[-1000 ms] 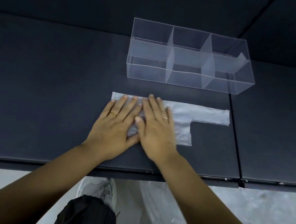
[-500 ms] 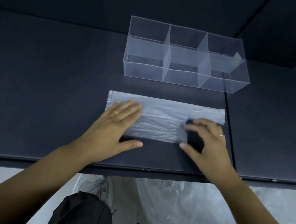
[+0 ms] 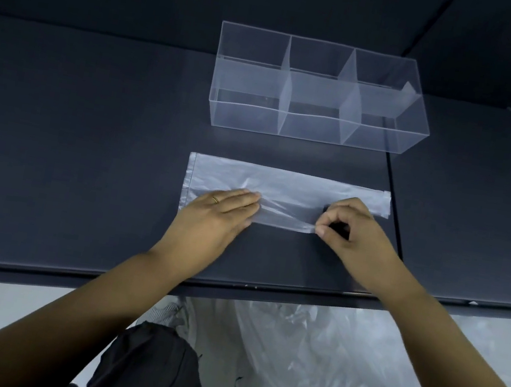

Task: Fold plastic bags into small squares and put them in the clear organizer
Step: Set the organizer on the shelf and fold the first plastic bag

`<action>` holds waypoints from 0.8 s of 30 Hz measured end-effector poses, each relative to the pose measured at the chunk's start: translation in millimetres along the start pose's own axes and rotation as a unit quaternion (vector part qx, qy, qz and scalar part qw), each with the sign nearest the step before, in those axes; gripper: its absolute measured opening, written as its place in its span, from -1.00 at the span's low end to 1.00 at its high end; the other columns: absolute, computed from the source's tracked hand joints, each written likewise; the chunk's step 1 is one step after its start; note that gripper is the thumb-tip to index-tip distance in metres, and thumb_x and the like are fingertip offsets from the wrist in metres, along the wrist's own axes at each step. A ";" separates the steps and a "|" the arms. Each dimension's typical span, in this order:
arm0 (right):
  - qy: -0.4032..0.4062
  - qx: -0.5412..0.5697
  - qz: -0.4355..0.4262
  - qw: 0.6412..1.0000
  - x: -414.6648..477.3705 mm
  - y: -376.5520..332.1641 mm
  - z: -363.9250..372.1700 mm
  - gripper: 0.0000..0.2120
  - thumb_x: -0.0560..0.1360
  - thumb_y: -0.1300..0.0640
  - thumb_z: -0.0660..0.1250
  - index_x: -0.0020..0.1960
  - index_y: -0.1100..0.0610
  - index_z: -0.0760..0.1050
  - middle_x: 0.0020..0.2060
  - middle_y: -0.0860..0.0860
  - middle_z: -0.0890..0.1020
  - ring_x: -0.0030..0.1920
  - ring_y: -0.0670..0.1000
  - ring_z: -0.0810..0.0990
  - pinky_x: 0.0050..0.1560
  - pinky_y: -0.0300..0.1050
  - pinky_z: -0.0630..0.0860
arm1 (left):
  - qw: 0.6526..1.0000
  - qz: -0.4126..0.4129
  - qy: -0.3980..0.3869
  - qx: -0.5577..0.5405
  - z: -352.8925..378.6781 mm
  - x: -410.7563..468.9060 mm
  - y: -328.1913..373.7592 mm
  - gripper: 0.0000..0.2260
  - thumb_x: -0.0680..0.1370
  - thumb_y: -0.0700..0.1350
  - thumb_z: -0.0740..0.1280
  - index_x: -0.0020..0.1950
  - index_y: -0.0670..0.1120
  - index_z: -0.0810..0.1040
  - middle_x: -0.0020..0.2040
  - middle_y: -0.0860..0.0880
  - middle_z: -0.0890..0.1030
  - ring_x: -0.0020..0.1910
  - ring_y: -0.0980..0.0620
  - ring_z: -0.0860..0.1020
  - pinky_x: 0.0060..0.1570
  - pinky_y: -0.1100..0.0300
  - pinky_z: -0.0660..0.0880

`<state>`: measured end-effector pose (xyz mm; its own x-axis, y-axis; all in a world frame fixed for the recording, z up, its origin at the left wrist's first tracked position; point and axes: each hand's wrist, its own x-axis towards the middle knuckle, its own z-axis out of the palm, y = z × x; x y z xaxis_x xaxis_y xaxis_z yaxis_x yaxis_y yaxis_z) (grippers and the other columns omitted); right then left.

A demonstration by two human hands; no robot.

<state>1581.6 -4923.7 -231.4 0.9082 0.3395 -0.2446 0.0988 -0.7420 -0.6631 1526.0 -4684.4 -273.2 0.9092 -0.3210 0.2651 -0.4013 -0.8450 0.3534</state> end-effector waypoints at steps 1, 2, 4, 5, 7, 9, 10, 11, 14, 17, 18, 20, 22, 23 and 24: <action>0.026 -0.039 -0.015 0.999 -1.9 -3.4 0.1 -0.83 0.46 0.02 0.40 0.03 0.03 0.52 0.11 -0.15 0.43 0.18 -0.13 0.42 0.33 -0.15 0.27 | 1.000 0.007 0.009 0.003 -1.7 1.7 1.3 -0.76 0.44 -0.27 0.48 0.11 -0.22 0.66 0.15 -0.11 0.65 0.13 -0.07 0.62 0.18 0.03 0.48; 0.034 -0.077 -0.038 0.996 -4.8 -9.2 0.9 -0.59 0.39 -0.12 0.40 0.18 0.00 0.47 0.22 -0.19 0.37 0.29 -0.15 0.33 0.38 -0.11 0.16 | 1.000 0.012 0.016 0.002 -3.7 3.3 2.4 -0.78 0.43 -0.29 0.49 0.06 -0.22 0.68 0.11 -0.11 0.67 0.09 -0.07 0.64 0.14 0.03 0.52; 0.011 -0.154 -0.104 0.982 -7.5 -22.9 7.9 -0.19 0.28 -0.33 0.37 0.44 -0.08 0.25 0.36 -0.27 0.22 0.41 -0.23 0.10 0.45 -0.10 -0.07 | 1.000 0.018 0.018 -0.002 -7.0 4.6 6.3 -0.80 0.39 -0.31 0.51 0.01 -0.22 0.69 0.05 -0.12 0.69 0.02 -0.07 0.67 0.04 0.02 0.57; -0.011 -0.192 -0.131 0.973 -7.1 -27.6 14.1 -0.14 0.28 -0.33 0.39 0.48 -0.08 0.20 0.39 -0.26 0.22 0.44 -0.22 0.08 0.48 -0.07 -0.13 | 1.000 0.020 0.011 -0.005 -8.7 5.1 8.7 -0.80 0.39 -0.31 0.52 0.00 -0.23 0.69 0.03 -0.13 0.69 0.00 -0.08 0.67 0.00 0.02 0.60; -0.010 -0.232 -0.155 0.960 -2.3 -27.9 27.9 -0.35 0.37 -0.13 0.47 0.40 -0.01 0.39 0.35 -0.14 0.44 0.41 -0.08 0.31 0.50 -0.01 0.02 | 1.000 0.013 -0.015 -0.018 -12.7 5.7 13.0 -0.83 0.43 -0.29 0.48 0.01 -0.22 0.68 0.03 -0.13 0.69 0.00 -0.08 0.67 -0.03 0.02 0.62; 0.040 -0.162 -0.142 0.976 3.1 -23.5 33.3 -0.74 0.44 0.13 0.46 0.12 0.09 0.61 0.10 -0.04 0.65 0.16 0.02 0.56 0.31 -0.02 0.36 | 0.995 -0.042 -0.057 -0.065 -20.4 5.9 13.7 -0.84 0.53 -0.19 0.37 0.07 -0.16 0.67 0.09 -0.07 0.68 0.06 -0.06 0.64 0.01 0.06 0.59; 0.064 -0.093 -0.111 0.987 5.9 -20.1 31.4 -0.87 0.45 0.20 0.43 0.00 0.11 0.65 -0.03 -0.04 0.68 0.04 -0.02 0.60 0.18 -0.08 0.45 | 0.990 -0.082 -0.071 -0.090 -24.3 5.6 9.7 -0.82 0.58 -0.13 0.32 0.11 -0.10 0.66 0.11 -0.02 0.67 0.08 -0.03 0.62 0.03 0.09 0.56; 0.075 -0.021 -0.071 0.994 8.3 -17.1 27.0 -0.94 0.47 0.22 0.42 -0.09 0.09 0.64 -0.12 -0.08 0.69 -0.04 -0.11 0.62 0.09 -0.20 0.49 | 0.983 -0.122 -0.076 -0.111 -27.9 4.3 3.0 -0.82 0.60 -0.09 0.30 0.12 -0.05 0.66 0.10 0.03 0.67 0.08 0.01 0.61 0.04 0.12 0.53; 0.069 0.114 0.037 0.990 17.9 -7.5 14.2 -0.86 0.50 0.17 0.40 -0.19 -0.03 0.61 -0.22 -0.18 0.67 -0.17 -0.31 0.59 -0.09 -0.51 0.42 | 0.950 -0.230 -0.064 -0.200 -41.0 -1.3 -23.2 -0.89 0.55 -0.06 0.35 -0.04 0.01 0.68 -0.10 0.14 0.69 -0.09 0.19 0.61 0.02 0.22 0.50; 0.085 0.166 0.095 0.978 27.0 -4.3 12.5 -0.89 0.51 0.15 0.38 -0.18 0.10 0.62 -0.27 -0.08 0.69 -0.20 -0.19 0.62 -0.09 -0.42 0.45 | 0.886 -0.347 -0.030 -0.306 -47.8 -5.4 -43.4 -0.93 0.52 -0.06 0.41 -0.12 0.07 0.69 -0.18 0.25 0.68 -0.19 0.35 0.59 -0.10 0.45 0.45; 0.097 0.169 0.106 0.975 29.7 -4.1 14.2 -0.86 0.51 0.14 0.38 -0.19 0.16 0.62 -0.31 -0.04 0.69 -0.23 -0.15 0.61 -0.11 -0.38 0.45 | 0.863 -0.379 -0.013 -0.333 -46.9 -5.6 -47.7 -0.94 0.51 -0.06 0.42 -0.13 0.07 0.69 -0.21 0.23 0.68 -0.23 0.33 0.59 -0.13 0.44 0.45; 0.114 0.152 0.120 0.974 34.4 -5.0 17.9 -0.77 0.50 0.11 0.37 -0.24 0.24 0.59 -0.33 0.05 0.67 -0.28 -0.08 0.58 -0.17 -0.27 0.44 | 0.838 -0.423 0.021 -0.345 -44.2 -4.9 -54.6 -0.96 0.49 -0.06 0.44 -0.15 0.06 0.68 -0.28 0.18 0.68 -0.31 0.29 0.56 -0.22 0.41 0.46; 0.124 0.135 0.132 0.974 38.4 -7.7 20.6 -0.77 0.49 0.12 0.37 -0.31 0.19 0.58 -0.37 0.02 0.65 -0.32 -0.09 0.55 -0.20 -0.26 0.44 | 0.836 -0.443 0.037 -0.323 -41.6 -2.8 -56.5 -0.98 0.48 -0.08 0.45 -0.14 0.03 0.67 -0.26 0.13 0.68 -0.33 0.26 0.56 -0.23 0.39 0.43; 0.128 0.128 0.139 0.974 40.0 -8.4 21.6 -0.77 0.49 0.13 0.37 -0.33 0.16 0.58 -0.39 -0.03 0.65 -0.35 -0.12 0.54 -0.24 -0.31 0.43 | 0.847 -0.445 0.039 -0.287 -40.2 -2.5 -55.1 -0.98 0.48 -0.09 0.45 -0.11 0.01 0.66 -0.23 0.09 0.68 -0.31 0.22 0.57 -0.22 0.38 0.41; 0.132 0.119 0.147 0.973 41.2 -10.0 21.9 -0.77 0.49 0.13 0.37 -0.33 0.14 0.59 -0.41 -0.07 0.63 -0.37 -0.15 0.53 -0.29 -0.37 0.41 | 0.868 -0.441 0.045 -0.224 -38.9 -2.6 -51.8 -0.94 0.49 -0.10 0.44 -0.06 -0.03 0.65 -0.19 0.05 0.67 -0.27 0.16 0.56 -0.20 0.36 0.40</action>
<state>1609.1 -4889.6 -250.3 0.9589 -0.0501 -0.2794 -0.2494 -0.6183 -0.7453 1540.1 -4623.2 -257.4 0.8809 0.4175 -0.2229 0.4243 -0.4881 0.7627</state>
